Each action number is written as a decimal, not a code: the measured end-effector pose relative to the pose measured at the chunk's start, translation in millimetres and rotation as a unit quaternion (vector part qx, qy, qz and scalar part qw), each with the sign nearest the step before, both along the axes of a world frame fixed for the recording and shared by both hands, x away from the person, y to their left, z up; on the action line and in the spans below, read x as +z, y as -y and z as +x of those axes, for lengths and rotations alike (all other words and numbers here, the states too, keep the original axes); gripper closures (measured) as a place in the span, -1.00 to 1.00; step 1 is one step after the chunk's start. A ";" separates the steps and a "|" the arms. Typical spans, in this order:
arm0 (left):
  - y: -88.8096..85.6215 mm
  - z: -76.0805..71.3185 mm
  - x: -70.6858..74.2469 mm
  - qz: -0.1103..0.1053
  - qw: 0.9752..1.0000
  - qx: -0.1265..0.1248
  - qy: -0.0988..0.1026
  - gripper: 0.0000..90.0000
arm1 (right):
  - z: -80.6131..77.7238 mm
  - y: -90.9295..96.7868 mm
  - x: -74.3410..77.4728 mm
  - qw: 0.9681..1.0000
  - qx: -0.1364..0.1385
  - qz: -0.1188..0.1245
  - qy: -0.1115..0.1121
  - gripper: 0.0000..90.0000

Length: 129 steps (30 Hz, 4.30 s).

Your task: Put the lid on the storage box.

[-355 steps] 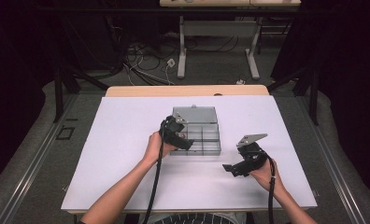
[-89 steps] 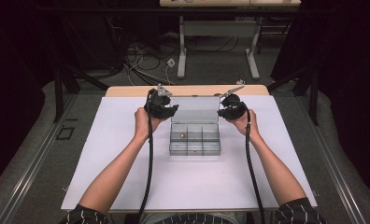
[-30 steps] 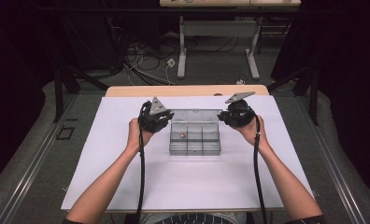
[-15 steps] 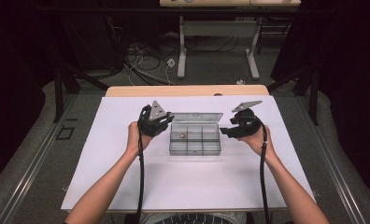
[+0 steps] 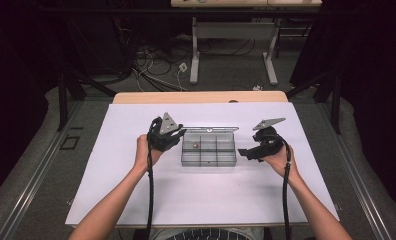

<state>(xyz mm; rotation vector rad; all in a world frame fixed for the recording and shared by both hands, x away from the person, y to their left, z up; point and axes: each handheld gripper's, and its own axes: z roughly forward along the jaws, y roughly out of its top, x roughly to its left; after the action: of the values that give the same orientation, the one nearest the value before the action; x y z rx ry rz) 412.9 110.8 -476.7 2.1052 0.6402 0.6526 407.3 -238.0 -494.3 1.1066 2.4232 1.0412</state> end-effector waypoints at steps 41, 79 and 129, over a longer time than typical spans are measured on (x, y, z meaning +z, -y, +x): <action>-0.8 -20.2 -15.2 0.030 1.000 -0.006 0.002 0.69 | -41.3 11.5 -18.6 1.000 0.008 -0.006 -0.023 -0.92; -4.6 -32.2 -35.8 0.045 0.999 -0.010 -0.011 0.66 | -45.1 14.7 -27.2 0.999 0.008 -0.005 -0.041 -0.93; -17.3 -46.8 -41.9 0.059 0.989 -0.014 -0.132 -0.74 | -46.1 14.9 -29.4 0.998 0.009 -0.009 -0.055 -0.93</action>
<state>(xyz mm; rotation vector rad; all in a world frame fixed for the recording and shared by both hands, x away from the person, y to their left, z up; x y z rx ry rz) 366.1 128.1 -518.6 2.3295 0.7304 0.4082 361.2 -252.9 -523.7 1.1673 2.5266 0.9859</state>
